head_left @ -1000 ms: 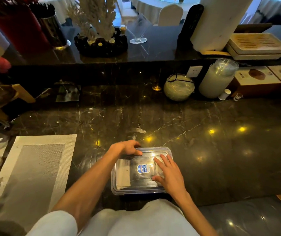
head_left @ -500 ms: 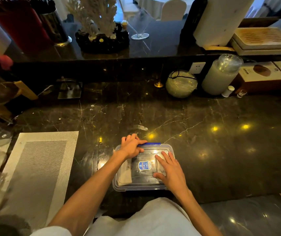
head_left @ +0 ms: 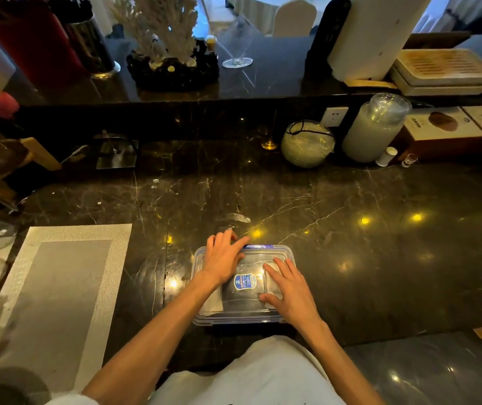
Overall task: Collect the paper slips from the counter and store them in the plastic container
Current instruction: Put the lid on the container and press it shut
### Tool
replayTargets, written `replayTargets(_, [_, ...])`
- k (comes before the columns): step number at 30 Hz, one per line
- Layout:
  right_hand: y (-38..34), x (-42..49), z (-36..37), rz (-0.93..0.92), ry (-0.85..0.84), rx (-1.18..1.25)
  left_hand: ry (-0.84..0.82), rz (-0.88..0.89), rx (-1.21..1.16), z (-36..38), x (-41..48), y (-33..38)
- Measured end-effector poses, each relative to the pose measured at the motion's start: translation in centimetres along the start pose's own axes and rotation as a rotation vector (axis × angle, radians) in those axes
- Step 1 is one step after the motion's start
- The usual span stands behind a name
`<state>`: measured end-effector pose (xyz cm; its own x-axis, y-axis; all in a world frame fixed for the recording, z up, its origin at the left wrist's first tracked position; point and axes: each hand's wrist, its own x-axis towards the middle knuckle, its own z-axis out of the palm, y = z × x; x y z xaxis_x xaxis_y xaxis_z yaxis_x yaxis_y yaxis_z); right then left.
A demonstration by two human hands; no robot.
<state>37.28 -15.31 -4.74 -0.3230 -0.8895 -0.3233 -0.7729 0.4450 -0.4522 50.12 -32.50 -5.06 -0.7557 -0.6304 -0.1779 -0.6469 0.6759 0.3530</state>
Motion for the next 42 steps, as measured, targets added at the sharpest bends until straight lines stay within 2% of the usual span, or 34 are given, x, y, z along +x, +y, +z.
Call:
replayTargets(2, [0.6, -0.4, -0.2, -0.019, 0.037, 0.121, 0.132, 0.038, -0.044, 0.2, -2.9, 0.0])
replayTargets(4, [1.4, -1.5, 0.0, -0.059, 0.171, 0.204, 0.210, 0.116, -0.076, 0.9, -6.4, -0.7])
replayTargets(7, [2.8, -3.7, 1.3, -0.228, 0.349, 0.172, 0.246, 0.257, -0.039, 2.8, -11.5, -2.3])
replayTargets(10, [4.3, -5.5, 3.7, -0.311, 0.327, 0.085, 0.243, 0.285, 0.032, 5.4, -14.8, -3.2])
replayTargets(12, [5.1, -6.0, 5.4, -0.339, 0.311, -0.013, 0.174, 0.275, 0.113, 6.9, -15.6, -3.2])
replayTargets(15, [5.0, -5.8, 7.1, -0.302, 0.333, -0.086, 0.076, 0.228, 0.203, 8.6, -15.6, -3.1])
replayTargets(17, [4.4, -5.1, 8.0, -0.273, 0.373, -0.120, 0.085, 0.190, 0.211, 9.4, -15.4, -3.0])
replayTargets(23, [4.1, -4.7, 8.8, -0.260, 0.456, -0.152, 0.289, 0.185, 0.098, 11.0, -15.3, -3.4])
replayTargets(28, [4.3, -5.1, 8.6, -0.278, 0.432, -0.140, 0.236, 0.231, -0.012, 10.6, -15.4, -3.7])
replayTargets(32, [5.4, -5.9, 8.2, -0.340, 0.376, -0.020, 0.205, 0.295, -0.114, 9.2, -15.5, -4.4])
replayTargets(36, [5.4, -5.7, 8.0, -0.320, 0.398, 0.019, 0.245, 0.256, -0.224, 8.9, -15.6, -4.0])
replayTargets(42, [5.6, -5.7, 8.6, -0.327, 0.422, -0.041, 0.276, 0.212, -0.261, 9.1, -15.6, -3.5])
